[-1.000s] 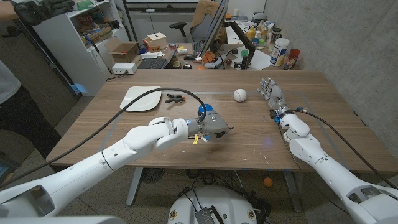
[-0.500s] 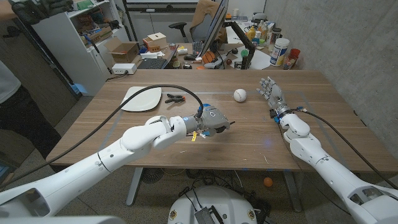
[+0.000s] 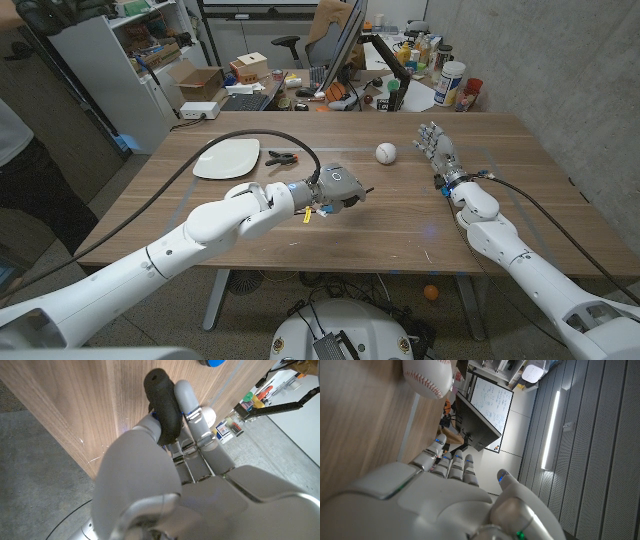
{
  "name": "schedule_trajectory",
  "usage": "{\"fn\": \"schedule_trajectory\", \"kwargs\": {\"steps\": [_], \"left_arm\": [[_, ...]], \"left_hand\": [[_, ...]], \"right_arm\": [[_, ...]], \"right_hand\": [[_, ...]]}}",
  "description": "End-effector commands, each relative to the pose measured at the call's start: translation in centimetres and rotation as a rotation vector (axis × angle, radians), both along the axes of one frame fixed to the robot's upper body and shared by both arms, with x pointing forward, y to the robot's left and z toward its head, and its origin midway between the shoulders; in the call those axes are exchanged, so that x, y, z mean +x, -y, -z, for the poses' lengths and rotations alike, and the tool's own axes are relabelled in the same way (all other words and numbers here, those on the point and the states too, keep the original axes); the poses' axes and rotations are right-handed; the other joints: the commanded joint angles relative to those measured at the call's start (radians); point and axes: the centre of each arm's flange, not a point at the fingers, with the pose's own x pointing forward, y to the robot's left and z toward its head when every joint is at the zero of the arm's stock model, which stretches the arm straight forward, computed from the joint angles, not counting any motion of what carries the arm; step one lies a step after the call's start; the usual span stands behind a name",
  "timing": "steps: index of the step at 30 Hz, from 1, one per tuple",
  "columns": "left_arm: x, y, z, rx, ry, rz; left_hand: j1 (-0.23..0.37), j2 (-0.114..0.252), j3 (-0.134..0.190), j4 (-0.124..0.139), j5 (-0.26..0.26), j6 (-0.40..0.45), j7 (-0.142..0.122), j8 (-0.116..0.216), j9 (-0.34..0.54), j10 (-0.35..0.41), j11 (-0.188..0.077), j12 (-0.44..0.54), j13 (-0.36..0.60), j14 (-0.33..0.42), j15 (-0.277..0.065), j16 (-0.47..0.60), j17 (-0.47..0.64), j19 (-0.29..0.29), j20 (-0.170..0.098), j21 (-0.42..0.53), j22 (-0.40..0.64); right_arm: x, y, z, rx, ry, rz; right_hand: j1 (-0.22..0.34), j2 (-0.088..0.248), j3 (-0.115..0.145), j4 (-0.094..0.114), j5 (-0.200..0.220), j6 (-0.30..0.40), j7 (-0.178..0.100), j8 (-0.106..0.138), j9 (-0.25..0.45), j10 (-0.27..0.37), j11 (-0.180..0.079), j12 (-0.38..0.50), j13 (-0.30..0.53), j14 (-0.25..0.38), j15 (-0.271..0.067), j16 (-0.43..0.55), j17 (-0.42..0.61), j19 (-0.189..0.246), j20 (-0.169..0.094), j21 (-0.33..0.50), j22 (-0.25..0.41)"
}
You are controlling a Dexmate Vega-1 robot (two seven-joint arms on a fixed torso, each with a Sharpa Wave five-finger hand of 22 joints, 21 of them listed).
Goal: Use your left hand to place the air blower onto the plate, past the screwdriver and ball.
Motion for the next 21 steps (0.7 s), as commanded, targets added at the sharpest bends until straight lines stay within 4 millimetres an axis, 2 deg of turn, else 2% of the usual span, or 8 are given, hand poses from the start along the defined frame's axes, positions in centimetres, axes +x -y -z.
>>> {"fn": "schedule_trajectory", "kwargs": {"steps": [1, 17, 18, 21], "left_arm": [[-0.7, -1.1, -1.1, -0.019, 0.005, -0.05], [-0.6, -3.3, -2.9, -0.069, 0.021, -0.099], [-0.6, -3.5, -3.0, -0.07, 0.018, -0.098], [-0.6, -4.0, -3.2, -0.078, 0.019, -0.101]], "left_hand": [[-0.002, 0.016, 0.0, 0.002, 0.005, 0.008, -0.001, -0.007, 0.003, 0.053, -0.073, -0.005, 0.005, 0.105, -0.151, -0.006, 0.003, -0.006, -0.021, 0.009, 0.003], [-0.005, 0.018, -0.002, 0.003, 0.004, 0.021, -0.012, -0.008, 0.003, 0.057, -0.074, -0.013, 0.006, 0.105, -0.152, -0.016, 0.002, -0.011, -0.02, 0.012, 0.002], [-0.006, 0.018, -0.003, 0.003, 0.004, 0.023, -0.013, -0.01, 0.003, 0.059, -0.066, -0.014, 0.006, 0.107, -0.152, -0.017, 0.003, -0.011, -0.019, 0.014, 0.002], [-0.007, 0.019, -0.004, 0.004, 0.004, 0.025, -0.014, -0.011, 0.003, 0.06, -0.071, -0.016, 0.006, 0.108, -0.152, -0.019, 0.003, -0.012, -0.018, 0.015, 0.002]], "right_arm": [[-0.2, -0.4, -0.4, -0.01, 0.007, -0.007], [-0.1, -0.6, -0.9, -0.019, 0.014, -0.016], [-0.1, -0.6, -0.9, -0.019, 0.014, -0.016], [-0.1, -0.7, -0.9, -0.02, 0.014, -0.016]], "right_hand": [[-0.004, 0.046, 0.0, 0.0, 0.003, 0.007, -0.001, -0.002, 0.004, 0.004, -0.001, 0.001, 0.005, 0.005, -0.028, -0.003, 0.001, 0.007, -0.029, -0.001, 0.004], [-0.003, 0.046, 0.0, 0.0, 0.003, 0.008, -0.001, -0.002, 0.004, 0.005, -0.002, 0.001, 0.005, 0.006, -0.027, -0.003, 0.001, 0.007, -0.029, -0.001, 0.004], [-0.003, 0.046, 0.0, 0.0, 0.003, 0.008, -0.001, -0.002, 0.004, 0.005, -0.002, 0.001, 0.005, 0.005, -0.028, -0.003, 0.001, 0.007, -0.029, -0.001, 0.004], [-0.003, 0.046, 0.0, 0.0, 0.003, 0.008, -0.001, -0.002, 0.004, 0.005, -0.001, 0.001, 0.005, 0.006, -0.028, -0.003, 0.001, 0.007, -0.029, -0.001, 0.004]]}}
